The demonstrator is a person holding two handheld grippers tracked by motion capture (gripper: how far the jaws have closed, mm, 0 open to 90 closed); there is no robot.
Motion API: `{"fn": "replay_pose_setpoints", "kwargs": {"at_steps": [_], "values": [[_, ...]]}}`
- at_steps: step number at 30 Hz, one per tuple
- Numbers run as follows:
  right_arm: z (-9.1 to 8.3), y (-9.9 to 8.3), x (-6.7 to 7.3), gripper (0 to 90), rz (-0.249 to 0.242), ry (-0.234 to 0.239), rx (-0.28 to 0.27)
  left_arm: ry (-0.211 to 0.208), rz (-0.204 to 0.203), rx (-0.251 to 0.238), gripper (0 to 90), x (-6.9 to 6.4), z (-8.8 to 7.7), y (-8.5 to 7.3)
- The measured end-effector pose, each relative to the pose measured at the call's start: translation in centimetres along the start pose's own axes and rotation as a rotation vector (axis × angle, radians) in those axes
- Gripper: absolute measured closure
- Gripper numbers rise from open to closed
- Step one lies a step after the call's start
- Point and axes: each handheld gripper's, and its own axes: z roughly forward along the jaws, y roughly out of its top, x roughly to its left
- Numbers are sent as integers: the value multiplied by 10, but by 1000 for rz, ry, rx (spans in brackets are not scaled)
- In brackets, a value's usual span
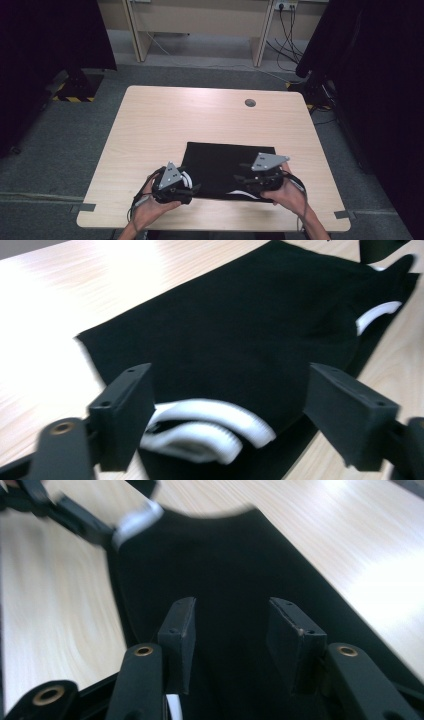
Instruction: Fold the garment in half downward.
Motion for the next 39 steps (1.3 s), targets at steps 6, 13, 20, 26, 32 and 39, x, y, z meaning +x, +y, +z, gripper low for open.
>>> {"fn": "replay_pose_setpoints", "kwargs": {"at_steps": [6, 13, 20, 26, 32, 39], "values": [[-20, -58, -9, 546, 67, -132, 77, 42, -3, 76, 284, 4, 15, 0], [-30, -93, -1, 551, 76, -180, 107, 74, 71, 164, 296, -5, 16, -17], [-38, -98, -3, 512, 114, -188, 88, 66, 91, 152, 205, -11, 9, -14], [-31, -77, -24, 425, 166, -223, 18, 71, 10, 113, 167, 2, 11, -2], [-11, -85, -28, 359, 205, -182, 96, 69, -6, 124, 157, 3, 12, -6], [-18, -99, -27, 351, 260, -171, 51, 42, -28, 115, 140, 2, 2, -14]]}}
